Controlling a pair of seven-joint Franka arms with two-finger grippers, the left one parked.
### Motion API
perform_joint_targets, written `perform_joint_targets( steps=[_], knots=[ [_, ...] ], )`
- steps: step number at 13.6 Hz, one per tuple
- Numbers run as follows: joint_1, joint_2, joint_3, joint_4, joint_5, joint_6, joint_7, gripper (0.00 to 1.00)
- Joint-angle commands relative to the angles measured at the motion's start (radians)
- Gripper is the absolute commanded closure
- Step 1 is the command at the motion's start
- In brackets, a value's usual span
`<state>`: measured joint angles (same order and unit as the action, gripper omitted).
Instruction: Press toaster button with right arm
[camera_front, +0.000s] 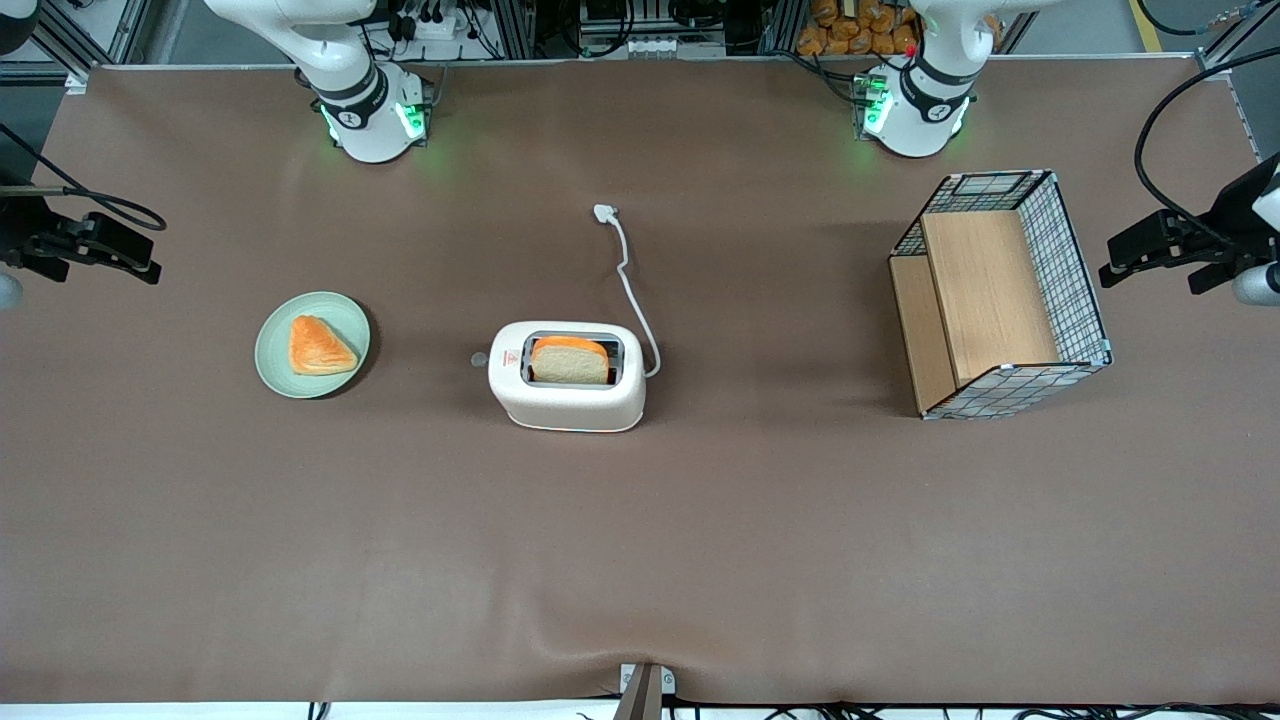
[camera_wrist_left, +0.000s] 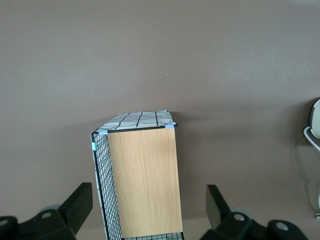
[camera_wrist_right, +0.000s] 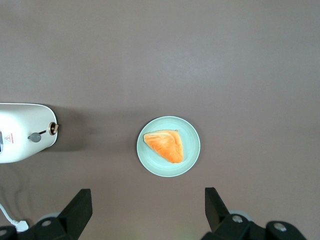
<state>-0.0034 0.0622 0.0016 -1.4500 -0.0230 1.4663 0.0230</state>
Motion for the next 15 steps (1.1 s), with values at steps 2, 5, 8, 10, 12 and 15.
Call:
perform_joint_targets(
  steps=[2, 5, 8, 10, 12, 15],
  knots=[
    [0.0, 0.01, 0.001, 0.02, 0.0, -0.007, 0.009, 0.0],
    [0.008, 0.01, 0.001, 0.02, -0.006, -0.011, 0.011, 0.0],
    [0.006, 0.011, 0.001, 0.019, -0.002, -0.014, 0.011, 0.0],
    [0.008, 0.018, 0.001, 0.017, 0.0, -0.014, 0.011, 0.0],
    [0.006, 0.021, 0.001, 0.017, 0.0, -0.014, 0.011, 0.0],
    [0.008, 0.024, 0.001, 0.017, 0.0, -0.015, 0.011, 0.0]
  ],
)
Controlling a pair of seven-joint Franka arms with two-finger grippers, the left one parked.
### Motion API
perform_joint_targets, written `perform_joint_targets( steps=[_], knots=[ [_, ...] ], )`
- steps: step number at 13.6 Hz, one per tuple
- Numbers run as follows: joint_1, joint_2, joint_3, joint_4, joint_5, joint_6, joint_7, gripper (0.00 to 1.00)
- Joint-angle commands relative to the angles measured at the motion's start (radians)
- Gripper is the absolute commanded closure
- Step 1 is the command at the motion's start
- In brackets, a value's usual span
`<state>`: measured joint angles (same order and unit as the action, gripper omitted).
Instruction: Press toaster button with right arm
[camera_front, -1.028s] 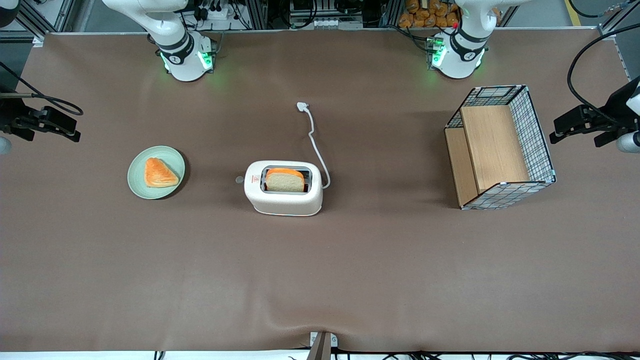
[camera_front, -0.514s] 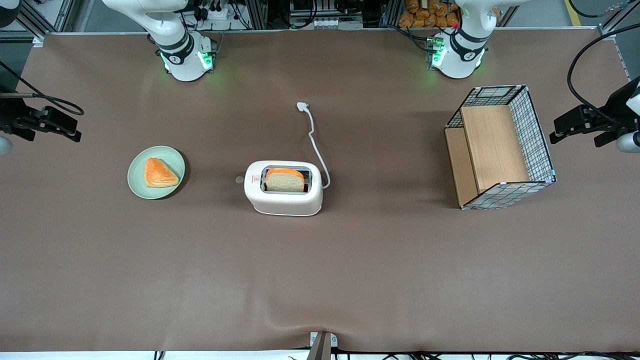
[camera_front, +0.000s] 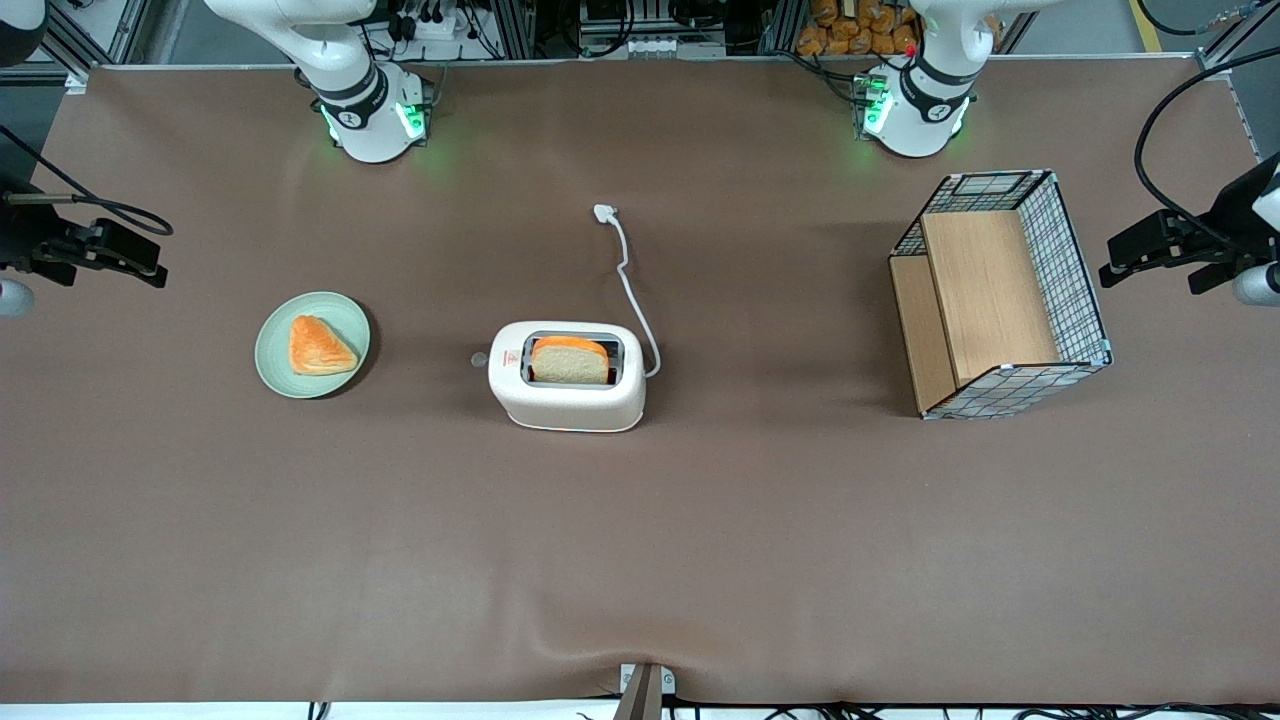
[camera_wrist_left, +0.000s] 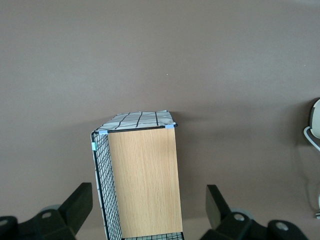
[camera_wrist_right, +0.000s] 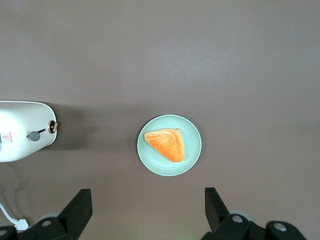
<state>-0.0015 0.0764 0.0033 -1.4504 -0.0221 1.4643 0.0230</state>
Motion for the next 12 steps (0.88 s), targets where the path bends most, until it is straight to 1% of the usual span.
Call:
perform_joint_targets(
  steps=[1, 5, 12],
  knots=[
    [0.006, 0.017, 0.0, 0.018, -0.001, -0.013, 0.011, 0.0],
    [0.017, 0.02, 0.001, 0.013, -0.001, -0.018, 0.011, 0.0],
    [0.081, 0.043, 0.001, 0.008, 0.001, -0.032, 0.012, 0.0]
  ],
)
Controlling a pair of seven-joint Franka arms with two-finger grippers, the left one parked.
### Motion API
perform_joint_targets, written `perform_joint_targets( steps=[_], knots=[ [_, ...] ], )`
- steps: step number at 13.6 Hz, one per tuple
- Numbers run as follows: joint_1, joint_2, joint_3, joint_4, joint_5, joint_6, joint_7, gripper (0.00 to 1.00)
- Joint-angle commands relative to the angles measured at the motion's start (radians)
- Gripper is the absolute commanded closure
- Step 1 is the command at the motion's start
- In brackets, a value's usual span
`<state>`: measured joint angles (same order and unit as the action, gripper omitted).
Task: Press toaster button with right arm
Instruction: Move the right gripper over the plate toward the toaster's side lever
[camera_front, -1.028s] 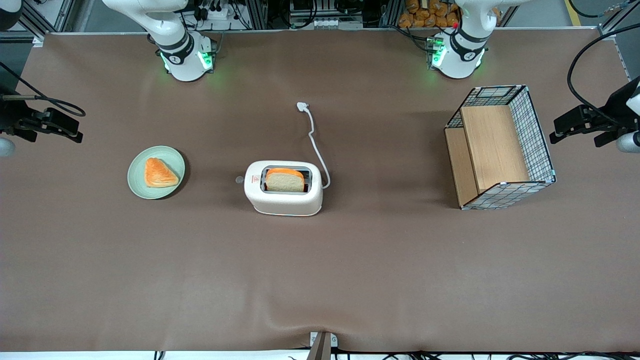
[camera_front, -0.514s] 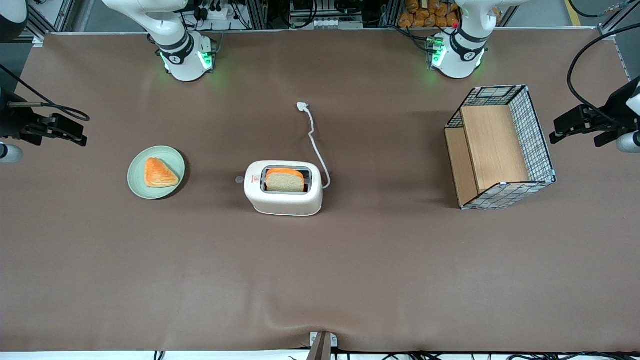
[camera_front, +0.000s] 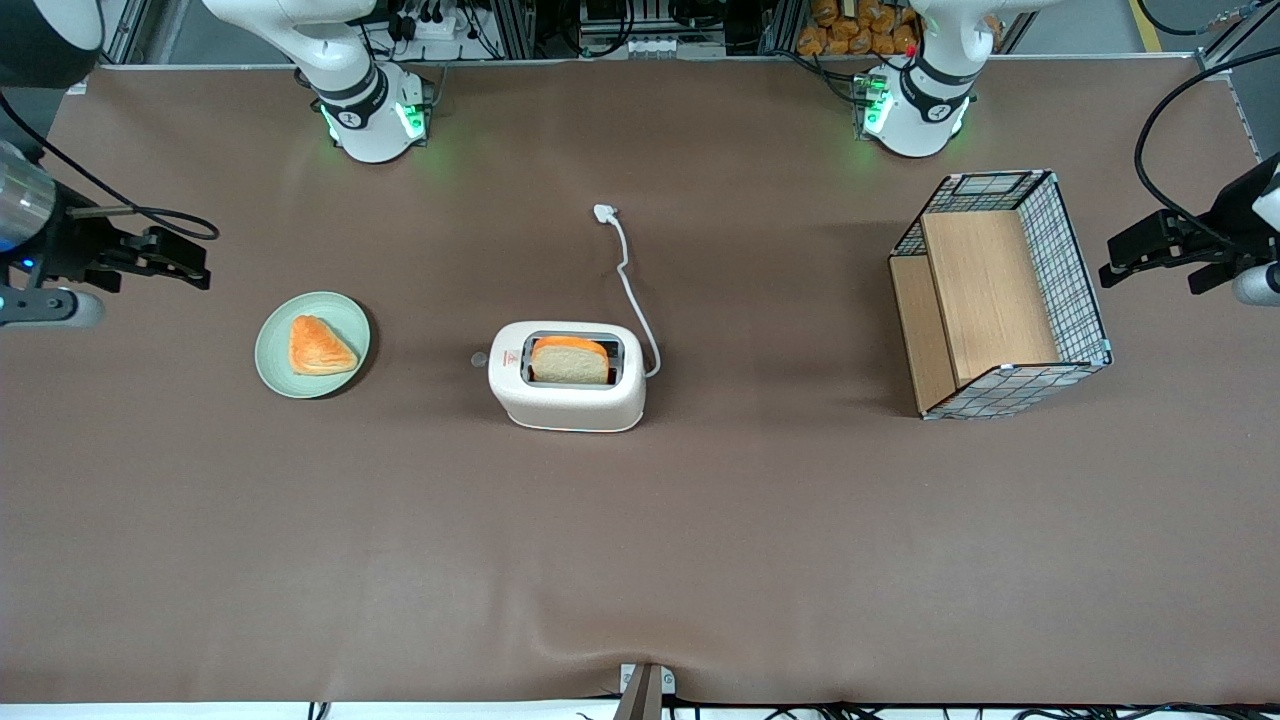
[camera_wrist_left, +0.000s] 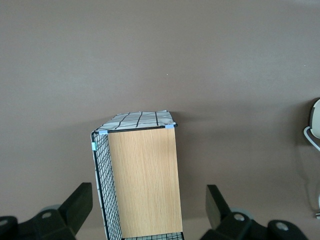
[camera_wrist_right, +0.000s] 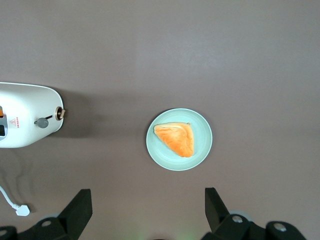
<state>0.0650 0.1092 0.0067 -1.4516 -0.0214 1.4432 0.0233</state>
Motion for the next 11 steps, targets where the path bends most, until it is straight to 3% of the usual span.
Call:
perform_joint_targets(
  steps=[1, 8, 11],
  knots=[
    [0.019, 0.013, -0.002, 0.008, 0.0, -0.01, 0.015, 0.0],
    [0.015, 0.072, -0.004, -0.015, 0.118, -0.012, 0.032, 0.03],
    [0.012, 0.122, -0.004, -0.029, 0.213, -0.004, 0.072, 0.38]
  ],
)
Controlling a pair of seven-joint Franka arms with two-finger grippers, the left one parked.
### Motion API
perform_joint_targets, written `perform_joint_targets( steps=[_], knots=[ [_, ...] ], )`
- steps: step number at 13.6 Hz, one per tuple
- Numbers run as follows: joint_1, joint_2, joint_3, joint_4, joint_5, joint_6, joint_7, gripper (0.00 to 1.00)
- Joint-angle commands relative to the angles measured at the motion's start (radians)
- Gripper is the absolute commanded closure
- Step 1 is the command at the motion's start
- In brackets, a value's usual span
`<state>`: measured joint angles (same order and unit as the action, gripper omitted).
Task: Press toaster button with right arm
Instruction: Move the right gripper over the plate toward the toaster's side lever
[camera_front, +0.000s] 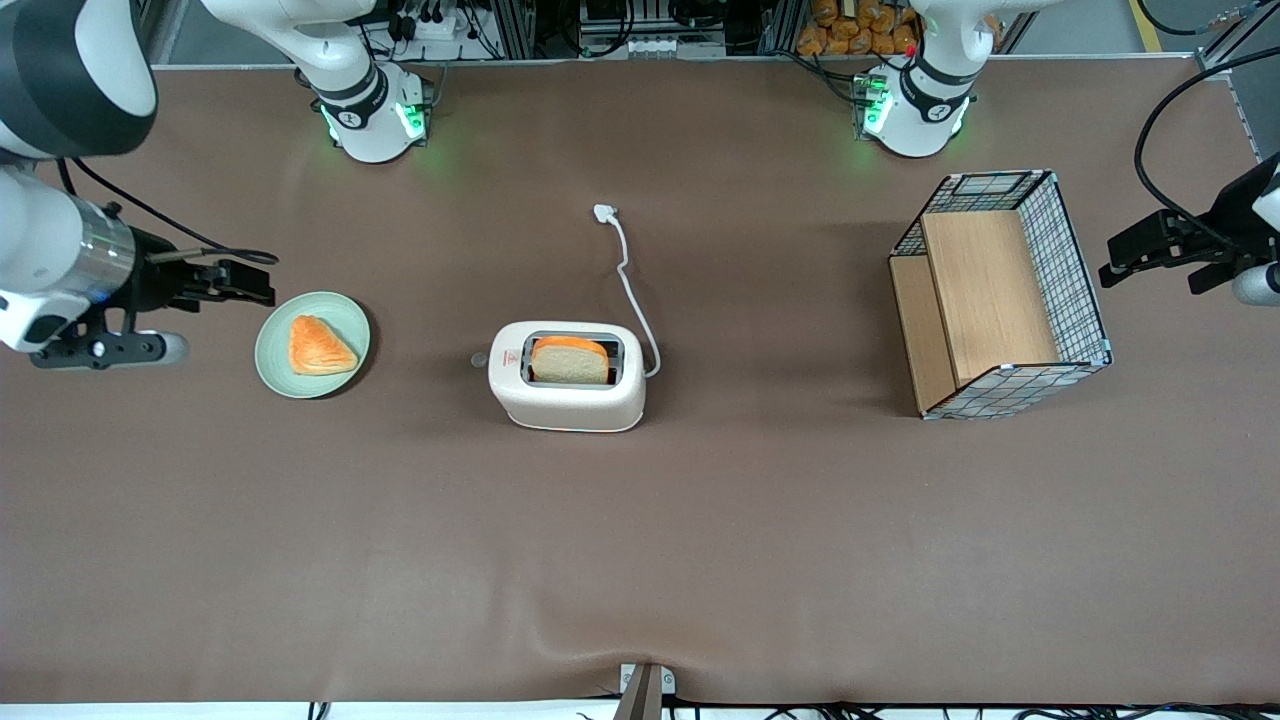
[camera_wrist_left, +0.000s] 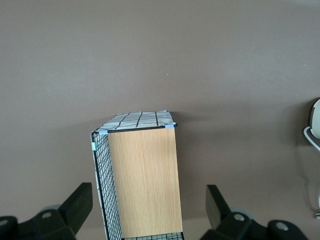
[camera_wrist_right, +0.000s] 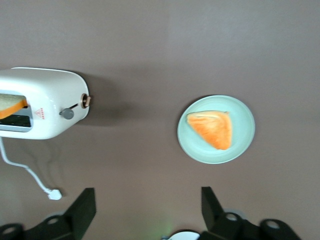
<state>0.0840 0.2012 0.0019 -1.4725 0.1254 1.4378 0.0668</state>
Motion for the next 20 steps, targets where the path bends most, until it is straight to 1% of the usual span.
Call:
perform_joint_targets(
  steps=[1, 2, 3, 5, 7, 8, 10, 11, 13, 15, 16, 18, 20],
  knots=[
    [-0.009, 0.043, 0.0, -0.025, 0.104, 0.01, 0.028, 0.51],
    [-0.006, 0.047, 0.0, -0.041, 0.126, 0.042, 0.028, 0.64],
    [0.002, 0.052, 0.001, -0.072, 0.135, 0.087, 0.03, 0.69],
    [0.011, 0.052, 0.001, -0.115, 0.166, 0.131, 0.031, 0.69],
    [0.01, 0.053, 0.0, -0.144, 0.221, 0.142, 0.042, 0.69],
    [0.01, 0.053, 0.0, -0.158, 0.224, 0.159, 0.042, 0.72],
    [0.028, 0.055, 0.0, -0.178, 0.226, 0.179, 0.059, 0.94],
    [0.039, 0.05, 0.0, -0.208, 0.226, 0.211, 0.085, 1.0],
    [0.048, 0.053, 0.001, -0.256, 0.234, 0.283, 0.111, 1.0],
    [0.081, 0.052, 0.001, -0.343, 0.302, 0.407, 0.111, 1.0],
    [0.098, 0.053, 0.001, -0.371, 0.319, 0.455, 0.111, 1.0],
    [0.138, 0.053, 0.001, -0.429, 0.333, 0.547, 0.111, 1.0],
    [0.167, 0.06, 0.001, -0.442, 0.353, 0.569, 0.111, 1.0]
  ],
)
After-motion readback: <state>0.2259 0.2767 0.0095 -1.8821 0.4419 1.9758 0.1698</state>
